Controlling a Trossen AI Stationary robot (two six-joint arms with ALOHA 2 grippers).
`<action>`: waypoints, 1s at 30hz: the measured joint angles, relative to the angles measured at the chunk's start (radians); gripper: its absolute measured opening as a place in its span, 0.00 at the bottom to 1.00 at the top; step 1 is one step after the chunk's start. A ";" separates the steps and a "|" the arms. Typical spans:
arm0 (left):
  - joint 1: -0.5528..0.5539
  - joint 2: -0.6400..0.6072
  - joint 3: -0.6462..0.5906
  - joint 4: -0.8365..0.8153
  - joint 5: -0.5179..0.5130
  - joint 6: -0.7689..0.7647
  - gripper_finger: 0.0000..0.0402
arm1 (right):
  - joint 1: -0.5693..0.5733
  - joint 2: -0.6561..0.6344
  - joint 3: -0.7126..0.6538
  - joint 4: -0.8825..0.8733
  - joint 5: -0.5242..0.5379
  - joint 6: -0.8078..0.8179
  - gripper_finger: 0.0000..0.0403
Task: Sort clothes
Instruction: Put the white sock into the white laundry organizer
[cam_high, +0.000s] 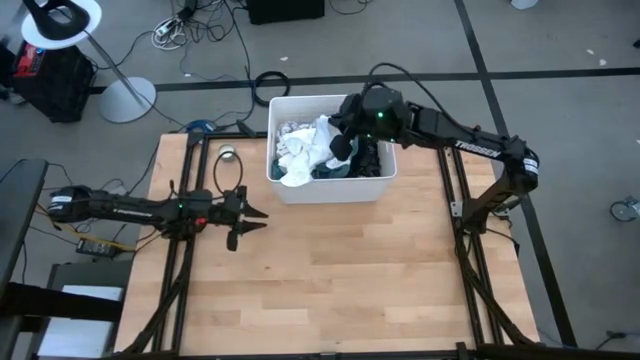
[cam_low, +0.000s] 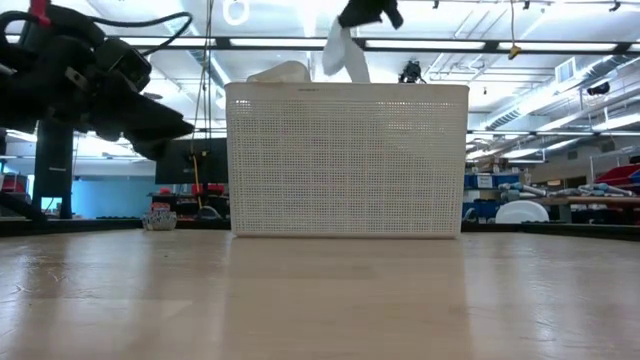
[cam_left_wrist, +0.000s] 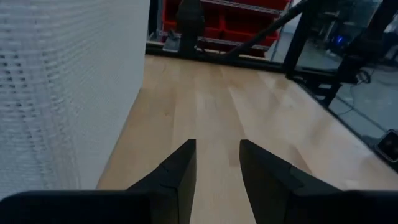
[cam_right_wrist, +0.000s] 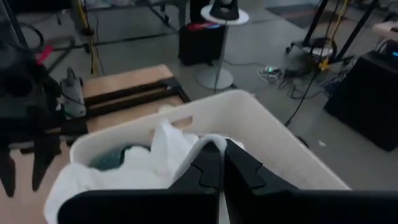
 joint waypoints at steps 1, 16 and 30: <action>0.002 -0.021 -0.002 -0.022 0.003 -0.016 0.32 | -0.003 0.000 -0.015 0.006 -0.005 0.000 0.00; 0.003 -0.347 -0.002 -0.296 0.000 -0.018 0.32 | -0.046 0.000 -0.277 0.034 -0.058 0.099 0.04; 0.001 -0.602 -0.003 -0.410 0.052 0.031 0.32 | -0.056 -0.001 -0.320 0.065 -0.058 0.160 0.25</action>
